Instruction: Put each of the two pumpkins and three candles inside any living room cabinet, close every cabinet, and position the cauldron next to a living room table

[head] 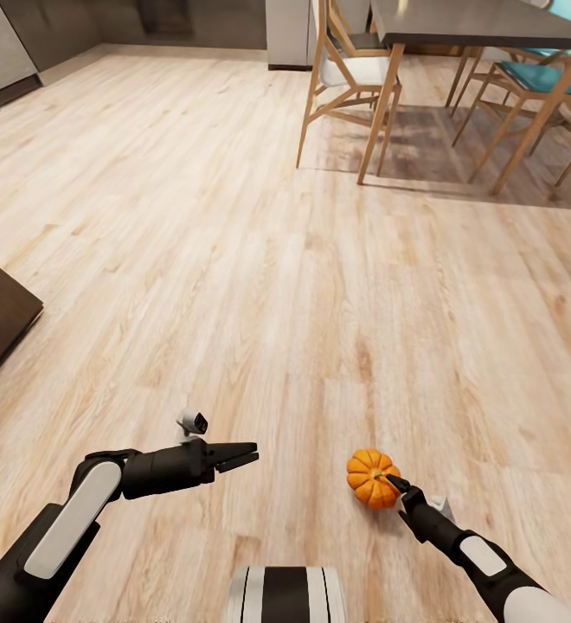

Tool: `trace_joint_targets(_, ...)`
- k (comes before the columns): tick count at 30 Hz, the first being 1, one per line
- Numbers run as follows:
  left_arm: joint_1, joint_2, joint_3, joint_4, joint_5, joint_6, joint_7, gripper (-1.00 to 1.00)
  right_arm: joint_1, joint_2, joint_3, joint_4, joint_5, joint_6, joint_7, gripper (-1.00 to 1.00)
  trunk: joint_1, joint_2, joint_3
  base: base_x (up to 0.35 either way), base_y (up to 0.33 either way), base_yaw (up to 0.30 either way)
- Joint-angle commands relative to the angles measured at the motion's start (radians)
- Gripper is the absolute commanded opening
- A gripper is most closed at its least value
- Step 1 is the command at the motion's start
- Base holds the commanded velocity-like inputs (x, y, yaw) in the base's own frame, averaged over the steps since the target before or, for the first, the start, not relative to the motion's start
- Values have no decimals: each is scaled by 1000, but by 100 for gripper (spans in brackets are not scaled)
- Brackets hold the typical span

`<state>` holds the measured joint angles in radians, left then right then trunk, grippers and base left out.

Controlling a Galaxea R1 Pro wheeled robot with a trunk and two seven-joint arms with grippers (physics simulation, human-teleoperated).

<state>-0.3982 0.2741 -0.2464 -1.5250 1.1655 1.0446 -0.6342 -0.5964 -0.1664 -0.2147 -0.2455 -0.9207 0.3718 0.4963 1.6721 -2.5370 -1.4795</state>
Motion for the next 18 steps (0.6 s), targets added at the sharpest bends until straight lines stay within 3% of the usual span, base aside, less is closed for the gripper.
trace_joint_targets(1,-1,1,-1,0,-1,3,-4,100,0,0,-5,0,-6,9,1,100,0,0,-5,0,0,0)
trace_joint_targets(18,-1,1,-3,0,-1,3,-4,100,0,1,-5,-1,-6,9,1,100,2,-1,-20,0,0,0)
